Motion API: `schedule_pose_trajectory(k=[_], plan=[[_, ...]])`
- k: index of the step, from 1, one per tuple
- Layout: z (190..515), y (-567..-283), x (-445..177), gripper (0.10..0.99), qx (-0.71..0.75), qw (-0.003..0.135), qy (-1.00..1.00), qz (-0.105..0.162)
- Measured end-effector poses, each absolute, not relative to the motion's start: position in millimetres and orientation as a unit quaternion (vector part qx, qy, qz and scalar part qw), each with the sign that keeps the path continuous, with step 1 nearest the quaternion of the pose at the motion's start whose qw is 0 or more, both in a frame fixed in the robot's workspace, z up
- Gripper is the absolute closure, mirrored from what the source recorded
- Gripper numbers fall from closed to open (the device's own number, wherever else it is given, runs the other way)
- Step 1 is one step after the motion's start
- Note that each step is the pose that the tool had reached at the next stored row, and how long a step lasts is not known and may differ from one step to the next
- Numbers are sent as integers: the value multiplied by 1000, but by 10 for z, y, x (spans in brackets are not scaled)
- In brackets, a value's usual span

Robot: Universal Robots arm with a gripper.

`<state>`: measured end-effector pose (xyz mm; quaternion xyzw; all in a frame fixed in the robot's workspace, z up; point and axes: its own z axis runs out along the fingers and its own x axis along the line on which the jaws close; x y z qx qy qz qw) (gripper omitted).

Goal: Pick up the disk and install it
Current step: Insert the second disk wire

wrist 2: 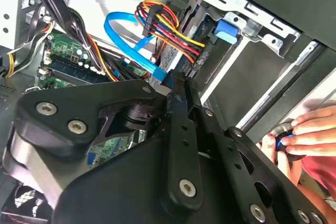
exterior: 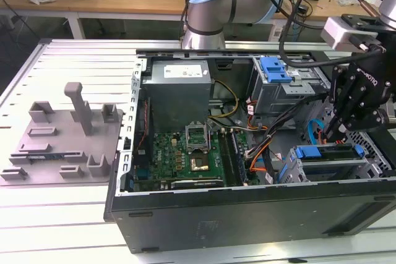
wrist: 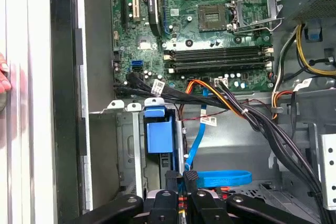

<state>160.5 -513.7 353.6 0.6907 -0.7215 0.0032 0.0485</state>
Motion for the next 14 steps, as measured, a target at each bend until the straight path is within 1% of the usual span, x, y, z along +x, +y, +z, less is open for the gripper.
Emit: schedule_pose_trajectory(k=[14], plan=[[3500,-5154,1647,925,697,53,-715,-2]])
